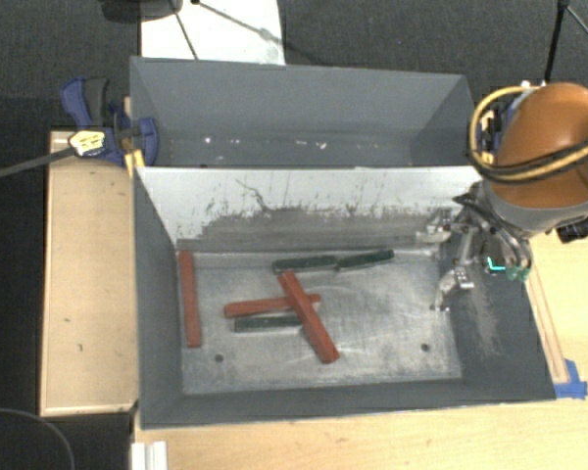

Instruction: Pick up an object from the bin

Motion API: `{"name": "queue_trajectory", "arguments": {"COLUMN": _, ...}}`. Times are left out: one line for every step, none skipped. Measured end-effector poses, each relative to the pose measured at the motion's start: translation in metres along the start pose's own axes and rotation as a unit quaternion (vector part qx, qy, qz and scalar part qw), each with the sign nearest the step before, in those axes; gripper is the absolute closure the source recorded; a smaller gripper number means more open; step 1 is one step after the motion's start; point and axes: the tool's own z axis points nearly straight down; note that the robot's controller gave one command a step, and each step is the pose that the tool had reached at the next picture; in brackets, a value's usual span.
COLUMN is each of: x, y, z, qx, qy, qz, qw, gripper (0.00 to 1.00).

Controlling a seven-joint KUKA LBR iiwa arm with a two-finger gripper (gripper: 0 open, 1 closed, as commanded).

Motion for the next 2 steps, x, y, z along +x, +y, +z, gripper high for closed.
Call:
{"name": "queue_trajectory", "arguments": {"x": -0.002, "y": 0.000, "z": -0.004, "qx": 0.001, "qy": -0.0039, "qz": -0.001, "qw": 1.0000, "gripper": 0.00}}
{"name": "queue_trajectory", "arguments": {"x": -0.009, "y": 0.029, "z": 0.036, "qx": 0.000, "qy": -0.0057, "qz": 0.059, "qw": 0.9982, "gripper": 0.00}}
